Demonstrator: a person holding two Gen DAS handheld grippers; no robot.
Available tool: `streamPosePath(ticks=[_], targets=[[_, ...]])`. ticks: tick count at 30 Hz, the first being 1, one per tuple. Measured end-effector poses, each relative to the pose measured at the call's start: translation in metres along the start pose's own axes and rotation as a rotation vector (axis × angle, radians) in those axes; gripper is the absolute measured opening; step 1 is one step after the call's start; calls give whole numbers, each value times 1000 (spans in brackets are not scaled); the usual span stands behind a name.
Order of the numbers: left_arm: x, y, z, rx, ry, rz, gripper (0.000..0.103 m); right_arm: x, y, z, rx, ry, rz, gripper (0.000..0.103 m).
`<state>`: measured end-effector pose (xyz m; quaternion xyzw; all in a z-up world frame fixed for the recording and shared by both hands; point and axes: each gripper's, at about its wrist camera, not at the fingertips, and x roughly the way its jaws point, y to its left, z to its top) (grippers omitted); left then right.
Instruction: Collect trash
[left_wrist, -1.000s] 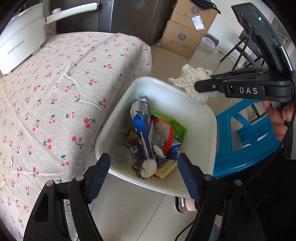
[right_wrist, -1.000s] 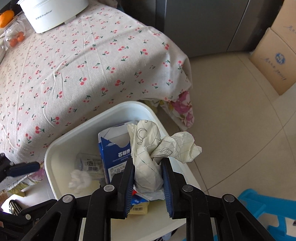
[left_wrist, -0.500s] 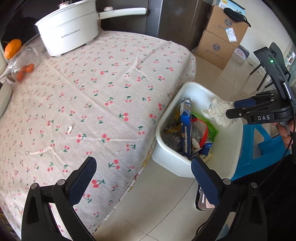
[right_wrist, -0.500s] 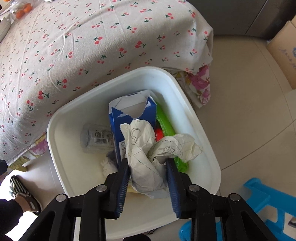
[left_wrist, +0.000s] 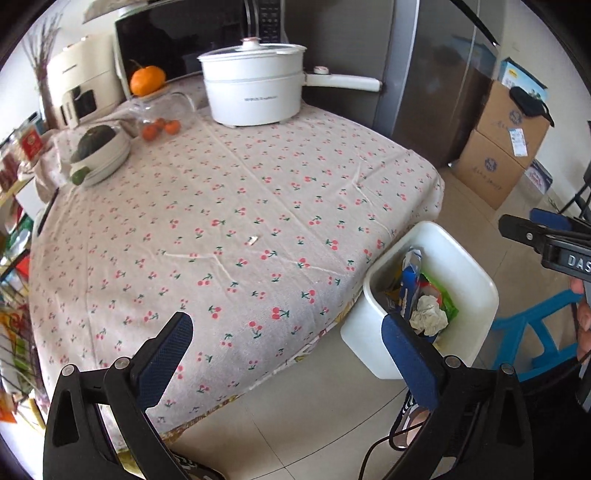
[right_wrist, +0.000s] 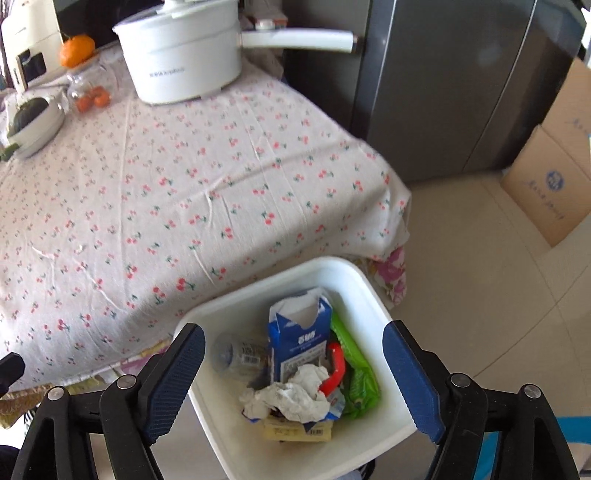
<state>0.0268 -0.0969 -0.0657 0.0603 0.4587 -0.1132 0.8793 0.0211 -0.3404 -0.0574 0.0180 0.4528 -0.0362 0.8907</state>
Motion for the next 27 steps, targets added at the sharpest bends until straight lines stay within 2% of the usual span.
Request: streamPosePath(ticks=[4, 9, 14, 20, 27], targets=[[-20, 4, -12, -25, -41, 59, 103, -28, 21, -15, -1, -93, 0, 91], [-47, 4, -22, -45, -109, 78, 103, -44, 55, -38, -58, -122, 36, 93], [-69, -2, -26, -17, -182, 100, 103, -53, 78, -48, -130, -169, 2, 94], [-74, 8, -27, -57, -189, 91, 103, -59, 69, -45, -64, -197, 1, 96], [-73, 10, -28, -69, -187, 87, 103, -63, 71, -44, -59, -218, -10, 97]])
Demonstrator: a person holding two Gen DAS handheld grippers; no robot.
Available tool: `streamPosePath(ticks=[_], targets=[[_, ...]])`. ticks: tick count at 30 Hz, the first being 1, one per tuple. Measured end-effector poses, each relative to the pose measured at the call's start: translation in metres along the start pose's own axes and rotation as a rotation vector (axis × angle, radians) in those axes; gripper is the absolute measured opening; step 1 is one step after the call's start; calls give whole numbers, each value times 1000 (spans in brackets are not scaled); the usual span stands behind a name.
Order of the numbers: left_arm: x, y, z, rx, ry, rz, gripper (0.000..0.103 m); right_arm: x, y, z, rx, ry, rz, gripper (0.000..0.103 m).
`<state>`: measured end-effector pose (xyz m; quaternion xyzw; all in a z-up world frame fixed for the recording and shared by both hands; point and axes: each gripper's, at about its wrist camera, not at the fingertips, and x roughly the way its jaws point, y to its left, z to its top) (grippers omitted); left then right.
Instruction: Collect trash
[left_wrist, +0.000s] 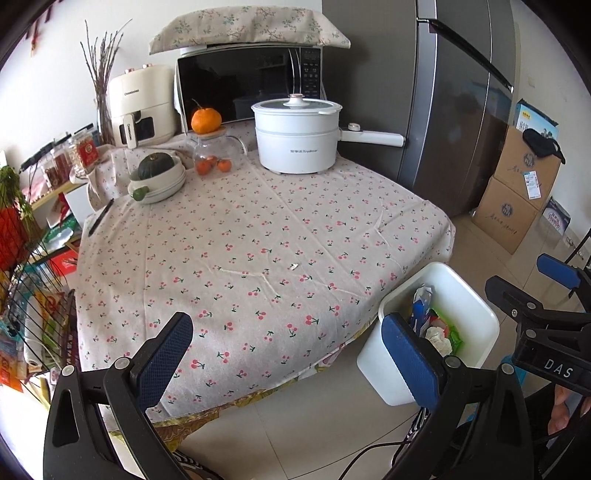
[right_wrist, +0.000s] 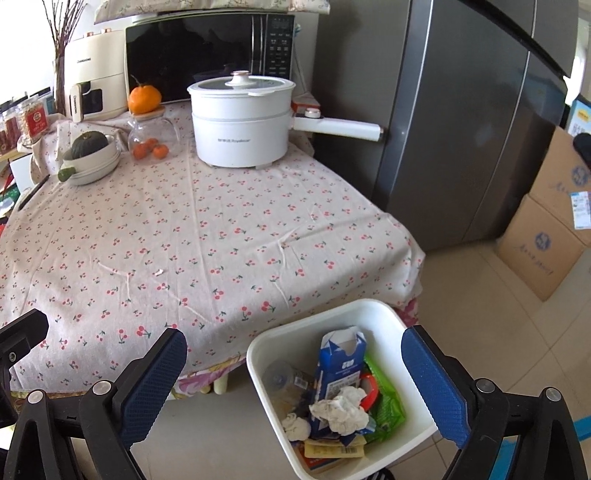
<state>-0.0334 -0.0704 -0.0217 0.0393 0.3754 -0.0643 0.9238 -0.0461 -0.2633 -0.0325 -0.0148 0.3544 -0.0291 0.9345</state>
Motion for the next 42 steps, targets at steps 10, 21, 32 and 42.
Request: streamPosePath(ticks=[10, 21, 32, 42], targets=[[-5, 1, 1, -18, -25, -10, 103, -4, 0, 1, 1, -24, -2, 97], [-12, 0, 1, -35, -57, -18, 103, -6, -2, 2, 11, -40, -11, 98], [-12, 1, 1, -48, -62, -19, 103, -9, -7, 4, 24, -59, -17, 98], [-11, -1, -1, -51, -54, -51, 103, -10, -6, 4, 11, -61, -15, 99]])
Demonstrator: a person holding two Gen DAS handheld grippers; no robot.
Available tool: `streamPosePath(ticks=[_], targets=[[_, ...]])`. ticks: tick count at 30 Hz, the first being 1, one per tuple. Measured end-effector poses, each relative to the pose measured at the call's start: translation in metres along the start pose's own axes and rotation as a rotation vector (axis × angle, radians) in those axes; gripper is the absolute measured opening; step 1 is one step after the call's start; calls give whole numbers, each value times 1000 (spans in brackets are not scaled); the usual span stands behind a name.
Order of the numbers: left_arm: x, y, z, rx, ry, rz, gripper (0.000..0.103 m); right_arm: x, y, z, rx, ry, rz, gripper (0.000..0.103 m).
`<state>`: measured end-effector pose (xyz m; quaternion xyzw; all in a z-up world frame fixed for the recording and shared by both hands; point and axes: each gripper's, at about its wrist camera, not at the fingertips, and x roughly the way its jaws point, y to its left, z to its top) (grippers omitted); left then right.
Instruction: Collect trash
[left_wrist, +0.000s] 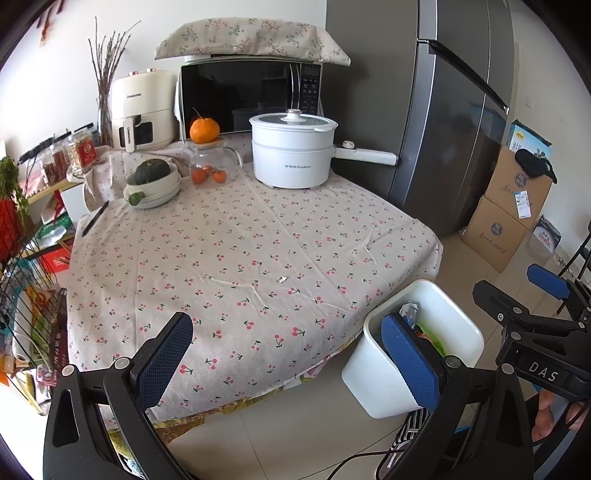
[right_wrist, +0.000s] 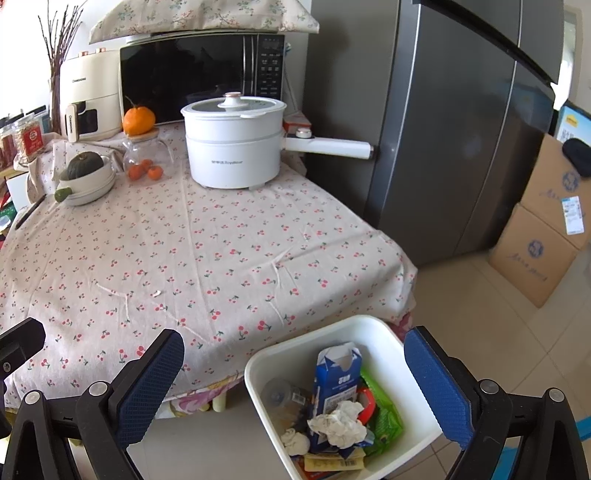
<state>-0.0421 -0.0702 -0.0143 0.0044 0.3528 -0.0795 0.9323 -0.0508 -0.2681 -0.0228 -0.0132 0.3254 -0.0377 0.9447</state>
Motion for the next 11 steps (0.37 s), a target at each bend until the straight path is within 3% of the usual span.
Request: streamPosePath(ticks=[11], targets=[[5, 2, -2, -3, 34, -17, 103, 0, 1, 0, 0, 2, 1, 99]])
